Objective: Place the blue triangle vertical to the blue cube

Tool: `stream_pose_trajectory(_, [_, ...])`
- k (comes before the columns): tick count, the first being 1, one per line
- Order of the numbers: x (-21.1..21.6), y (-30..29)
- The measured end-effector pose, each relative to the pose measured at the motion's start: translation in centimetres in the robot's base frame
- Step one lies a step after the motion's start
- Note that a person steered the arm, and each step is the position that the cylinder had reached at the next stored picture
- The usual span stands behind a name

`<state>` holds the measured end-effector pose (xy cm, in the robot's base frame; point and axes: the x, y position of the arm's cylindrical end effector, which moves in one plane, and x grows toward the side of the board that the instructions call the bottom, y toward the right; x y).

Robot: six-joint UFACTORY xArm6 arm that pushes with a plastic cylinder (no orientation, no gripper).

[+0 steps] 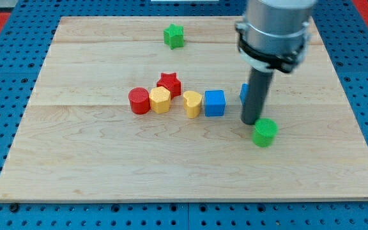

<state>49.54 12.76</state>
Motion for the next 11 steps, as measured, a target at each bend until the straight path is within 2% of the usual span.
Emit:
stream_pose_trajectory(1, [2.6, 5.1])
stream_pose_trajectory(2, [3.3, 6.8])
stream_pose_trajectory(3, [-1.6, 5.9])
stream_pose_trajectory(4, [-8.3, 7.7])
stream_pose_trajectory(5, [-12.8, 5.9])
stream_pose_trajectory(6, [-11.2, 1.9])
stream_pose_trajectory(7, [-7.6, -0.9])
stream_pose_trajectory(8, [-4.4, -1.4])
stream_pose_trajectory(9, [-4.4, -1.0])
stream_pose_trajectory(11, [-1.5, -2.7])
